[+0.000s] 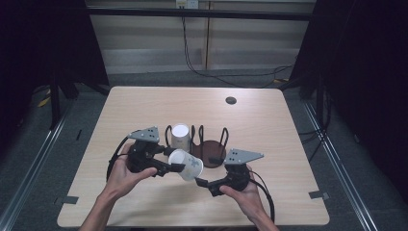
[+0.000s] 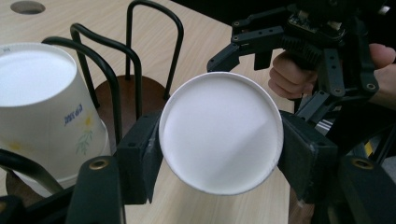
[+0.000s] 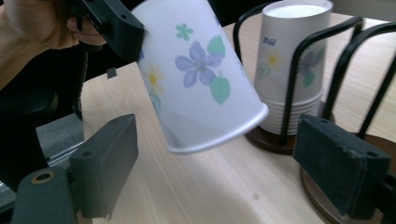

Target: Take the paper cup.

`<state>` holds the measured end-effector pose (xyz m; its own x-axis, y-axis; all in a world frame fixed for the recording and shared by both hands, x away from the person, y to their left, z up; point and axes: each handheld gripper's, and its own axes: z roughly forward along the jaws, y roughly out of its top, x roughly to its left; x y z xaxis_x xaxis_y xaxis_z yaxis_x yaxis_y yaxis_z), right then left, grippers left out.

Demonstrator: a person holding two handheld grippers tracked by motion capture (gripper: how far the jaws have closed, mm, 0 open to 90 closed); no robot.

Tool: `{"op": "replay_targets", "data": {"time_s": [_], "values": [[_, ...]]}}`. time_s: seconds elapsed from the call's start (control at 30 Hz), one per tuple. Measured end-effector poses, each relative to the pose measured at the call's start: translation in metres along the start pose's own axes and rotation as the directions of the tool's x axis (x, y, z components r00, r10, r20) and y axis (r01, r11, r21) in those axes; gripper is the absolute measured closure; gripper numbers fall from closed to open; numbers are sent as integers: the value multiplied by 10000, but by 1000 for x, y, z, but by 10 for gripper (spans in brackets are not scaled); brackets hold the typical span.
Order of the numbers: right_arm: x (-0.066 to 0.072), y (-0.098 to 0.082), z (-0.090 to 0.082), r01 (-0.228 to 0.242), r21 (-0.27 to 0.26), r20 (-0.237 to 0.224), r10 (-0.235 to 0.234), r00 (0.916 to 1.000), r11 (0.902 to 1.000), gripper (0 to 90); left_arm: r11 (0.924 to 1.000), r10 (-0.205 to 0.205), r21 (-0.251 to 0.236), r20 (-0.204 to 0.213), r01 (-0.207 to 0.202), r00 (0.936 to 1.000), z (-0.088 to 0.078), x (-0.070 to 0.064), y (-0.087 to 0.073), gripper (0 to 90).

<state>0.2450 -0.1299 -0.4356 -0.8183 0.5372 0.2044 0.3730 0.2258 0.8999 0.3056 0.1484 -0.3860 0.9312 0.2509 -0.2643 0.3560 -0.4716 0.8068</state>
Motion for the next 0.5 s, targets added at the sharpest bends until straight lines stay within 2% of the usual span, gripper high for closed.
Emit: {"op": "replay_targets", "data": {"time_s": [0.13,0.27,0.37,0.5], "values": [[1,-3,7,99,34,-190,-98,9998,9999,134,10000,-8,86,144,7,9999,2,-2,0,367],[3,-4,13,246,384,-409,-230,9989,9990,171,9996,26,271,213,-31,9998,8,-4,-2,368],[4,-6,15,315,384,-354,-301,9989,9988,161,9996,-47,275,341,38,9994,11,-4,-1,369],[2,-7,19,454,266,-540,-439,9976,9986,179,9990,-23,456,588,-4,9983,21,-8,-2,370]]}}
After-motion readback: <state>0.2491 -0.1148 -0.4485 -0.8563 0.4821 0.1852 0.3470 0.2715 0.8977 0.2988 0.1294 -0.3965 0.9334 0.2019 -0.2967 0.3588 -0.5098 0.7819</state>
